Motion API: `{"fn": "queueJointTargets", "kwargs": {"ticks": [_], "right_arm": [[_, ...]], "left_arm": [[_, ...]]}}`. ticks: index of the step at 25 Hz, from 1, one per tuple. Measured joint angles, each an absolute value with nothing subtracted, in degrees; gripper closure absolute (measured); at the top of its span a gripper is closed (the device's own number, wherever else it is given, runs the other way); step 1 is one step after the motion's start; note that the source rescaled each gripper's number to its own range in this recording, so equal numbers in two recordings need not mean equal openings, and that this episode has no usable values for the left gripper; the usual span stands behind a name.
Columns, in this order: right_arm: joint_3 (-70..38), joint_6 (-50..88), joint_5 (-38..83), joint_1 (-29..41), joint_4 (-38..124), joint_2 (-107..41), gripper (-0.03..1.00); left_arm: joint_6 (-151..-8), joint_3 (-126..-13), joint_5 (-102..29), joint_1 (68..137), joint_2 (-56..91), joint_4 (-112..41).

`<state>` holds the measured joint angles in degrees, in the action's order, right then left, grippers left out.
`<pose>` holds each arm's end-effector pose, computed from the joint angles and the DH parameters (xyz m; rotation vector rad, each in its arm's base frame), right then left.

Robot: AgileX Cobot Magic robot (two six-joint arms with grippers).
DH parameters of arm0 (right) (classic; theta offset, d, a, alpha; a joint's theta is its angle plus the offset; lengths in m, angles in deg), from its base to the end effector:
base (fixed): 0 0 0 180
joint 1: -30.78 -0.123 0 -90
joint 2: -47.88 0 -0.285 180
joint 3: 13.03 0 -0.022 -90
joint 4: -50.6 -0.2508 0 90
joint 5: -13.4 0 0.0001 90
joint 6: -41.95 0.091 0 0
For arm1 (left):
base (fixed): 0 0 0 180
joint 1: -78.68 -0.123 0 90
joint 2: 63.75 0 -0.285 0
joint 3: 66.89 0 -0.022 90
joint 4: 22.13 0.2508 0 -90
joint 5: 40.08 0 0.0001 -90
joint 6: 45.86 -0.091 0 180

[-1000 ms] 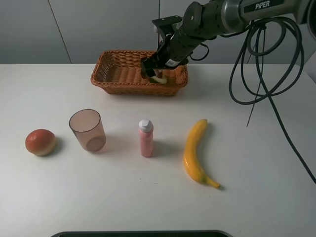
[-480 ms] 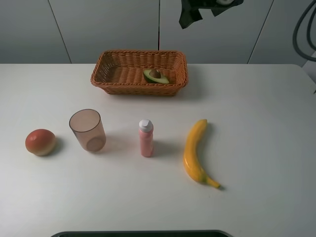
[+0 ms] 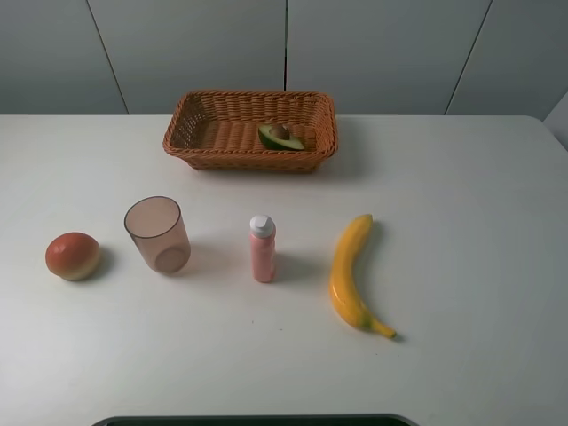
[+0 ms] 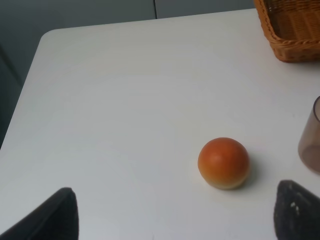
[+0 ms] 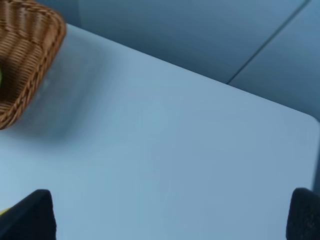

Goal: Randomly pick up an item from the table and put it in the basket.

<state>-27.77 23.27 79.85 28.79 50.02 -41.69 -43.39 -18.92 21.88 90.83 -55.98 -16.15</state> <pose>0.2908 0.0109 0.4238 -0.4420 2.4292 -0.1128 -0.0053 0.0097 0.2789 0.1662 2.0432 -0.0337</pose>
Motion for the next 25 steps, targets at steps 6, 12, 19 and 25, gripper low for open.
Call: {"fn": "queueJointTargets", "kwargs": {"ticks": [6,12,19,25], "right_arm": [[-15.7,23.8,80.0,32.2,50.1,-25.6,-0.02],[-0.3,25.1,77.4,32.3,50.1,-8.5,-0.02],[15.0,29.1,76.8,32.3,49.9,11.3,-0.02],[25.9,34.8,77.3,32.3,49.6,28.0,-0.02]], "left_arm": [[-43.4,-18.9,21.9,90.8,-56.0,-16.1],[-43.4,-18.9,21.9,90.8,-56.0,-16.1],[-43.4,-18.9,21.9,90.8,-56.0,-16.1],[-43.4,-18.9,21.9,90.8,-56.0,-16.1]]}}
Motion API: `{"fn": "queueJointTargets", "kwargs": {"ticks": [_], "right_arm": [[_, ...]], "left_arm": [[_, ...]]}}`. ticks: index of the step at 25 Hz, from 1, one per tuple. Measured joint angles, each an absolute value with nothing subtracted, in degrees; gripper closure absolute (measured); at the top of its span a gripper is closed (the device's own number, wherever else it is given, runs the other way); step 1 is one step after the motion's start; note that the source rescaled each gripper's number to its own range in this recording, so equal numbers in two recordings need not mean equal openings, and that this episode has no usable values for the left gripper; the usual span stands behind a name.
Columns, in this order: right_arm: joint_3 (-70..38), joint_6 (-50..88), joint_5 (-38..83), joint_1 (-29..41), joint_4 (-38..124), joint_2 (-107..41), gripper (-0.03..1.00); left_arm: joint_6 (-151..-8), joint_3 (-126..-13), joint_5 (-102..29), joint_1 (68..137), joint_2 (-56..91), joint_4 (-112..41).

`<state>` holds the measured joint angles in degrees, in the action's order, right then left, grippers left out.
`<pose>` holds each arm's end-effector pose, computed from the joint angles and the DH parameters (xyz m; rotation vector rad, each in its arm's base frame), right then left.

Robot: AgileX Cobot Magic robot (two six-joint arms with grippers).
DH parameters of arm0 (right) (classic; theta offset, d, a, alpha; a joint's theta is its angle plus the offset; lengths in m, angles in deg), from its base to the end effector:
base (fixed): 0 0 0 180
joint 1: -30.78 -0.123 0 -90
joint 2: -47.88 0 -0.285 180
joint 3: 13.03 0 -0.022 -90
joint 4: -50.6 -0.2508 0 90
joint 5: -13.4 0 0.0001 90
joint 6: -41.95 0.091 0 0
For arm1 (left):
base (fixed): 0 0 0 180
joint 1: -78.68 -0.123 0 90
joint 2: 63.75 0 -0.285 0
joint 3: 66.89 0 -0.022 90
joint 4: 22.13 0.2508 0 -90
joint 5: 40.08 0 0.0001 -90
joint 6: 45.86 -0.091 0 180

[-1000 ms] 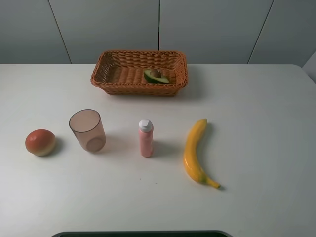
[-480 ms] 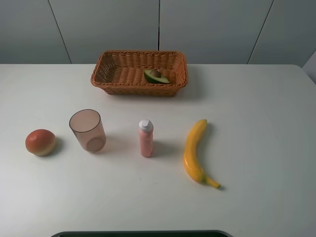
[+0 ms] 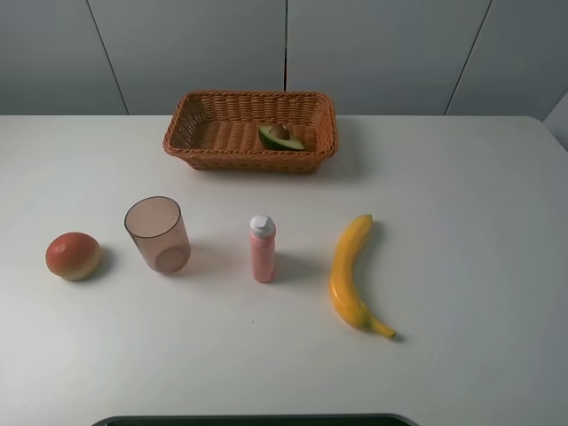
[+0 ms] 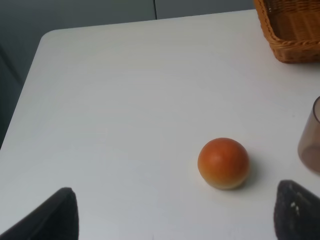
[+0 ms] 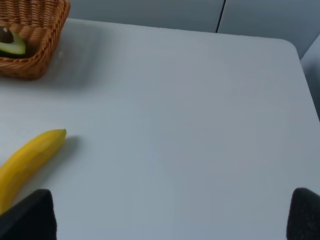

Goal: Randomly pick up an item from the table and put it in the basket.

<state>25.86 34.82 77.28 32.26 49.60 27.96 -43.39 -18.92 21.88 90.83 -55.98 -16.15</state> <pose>0.0118 0.0011 0.3196 -0.1065 2.1393 -0.0666 -0.0053 0.0097 0.2789 0.1662 2.0432 -0.0337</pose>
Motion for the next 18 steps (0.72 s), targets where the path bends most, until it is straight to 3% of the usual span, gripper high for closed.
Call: {"fn": "queueJointTargets", "kwargs": {"ticks": [6,18], "right_arm": [[33.9,38.3,78.0,32.3,49.6,39.6,-0.02],[34.8,39.5,76.3,32.3,49.4,39.9,-0.02]], "left_arm": [[-43.3,-18.9,21.9,90.8,-56.0,-16.1],[-43.3,-18.9,21.9,90.8,-56.0,-16.1]]}}
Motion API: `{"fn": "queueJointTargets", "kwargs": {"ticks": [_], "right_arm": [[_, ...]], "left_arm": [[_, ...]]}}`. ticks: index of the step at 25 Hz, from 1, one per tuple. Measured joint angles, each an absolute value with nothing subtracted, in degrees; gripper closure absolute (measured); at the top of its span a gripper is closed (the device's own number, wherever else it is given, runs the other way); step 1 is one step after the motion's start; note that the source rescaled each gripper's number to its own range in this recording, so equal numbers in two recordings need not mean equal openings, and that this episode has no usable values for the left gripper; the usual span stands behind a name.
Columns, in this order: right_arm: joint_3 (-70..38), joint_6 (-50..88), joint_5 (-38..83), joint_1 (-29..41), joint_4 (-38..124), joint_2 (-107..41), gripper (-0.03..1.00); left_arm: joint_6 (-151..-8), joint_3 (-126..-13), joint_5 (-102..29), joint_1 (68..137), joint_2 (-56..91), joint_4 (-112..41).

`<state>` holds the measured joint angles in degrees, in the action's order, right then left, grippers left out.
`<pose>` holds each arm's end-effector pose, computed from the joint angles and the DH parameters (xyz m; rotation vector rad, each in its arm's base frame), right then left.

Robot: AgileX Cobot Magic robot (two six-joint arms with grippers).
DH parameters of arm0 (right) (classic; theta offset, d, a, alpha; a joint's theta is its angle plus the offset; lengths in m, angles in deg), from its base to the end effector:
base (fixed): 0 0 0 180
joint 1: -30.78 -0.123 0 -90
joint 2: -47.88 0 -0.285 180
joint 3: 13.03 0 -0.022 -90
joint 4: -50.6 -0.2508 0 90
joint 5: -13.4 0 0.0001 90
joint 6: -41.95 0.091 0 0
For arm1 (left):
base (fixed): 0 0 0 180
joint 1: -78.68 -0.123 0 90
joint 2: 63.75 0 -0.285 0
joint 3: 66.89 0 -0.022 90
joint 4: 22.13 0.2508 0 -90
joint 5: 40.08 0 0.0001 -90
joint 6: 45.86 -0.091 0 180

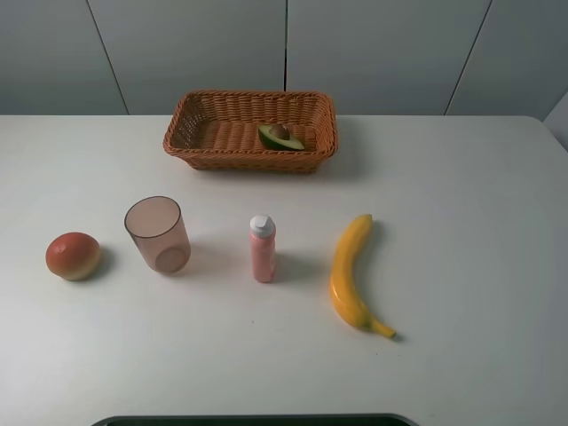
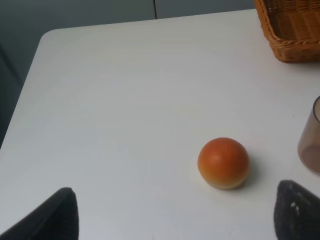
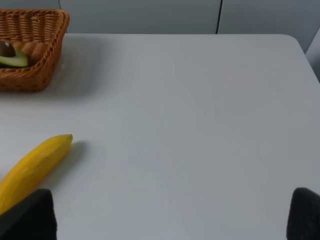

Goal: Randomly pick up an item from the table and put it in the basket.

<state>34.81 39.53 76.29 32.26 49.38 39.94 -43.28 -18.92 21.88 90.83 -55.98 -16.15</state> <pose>-0.0074 0.0019 0.2779 -0.0186 2.0709 -0.0162 -0.0053 0.0097 0.2789 0.1642 2.0434 -0.0349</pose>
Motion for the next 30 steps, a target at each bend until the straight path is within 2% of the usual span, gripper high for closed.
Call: {"fn": "queueJointTargets", "kwargs": {"ticks": [30], "right_arm": [[34.8,39.7,76.3,32.3,49.4,40.1,-0.02]], "left_arm": [[-43.3,-18.9,21.9,90.8,-56.0,-16.1]]}}
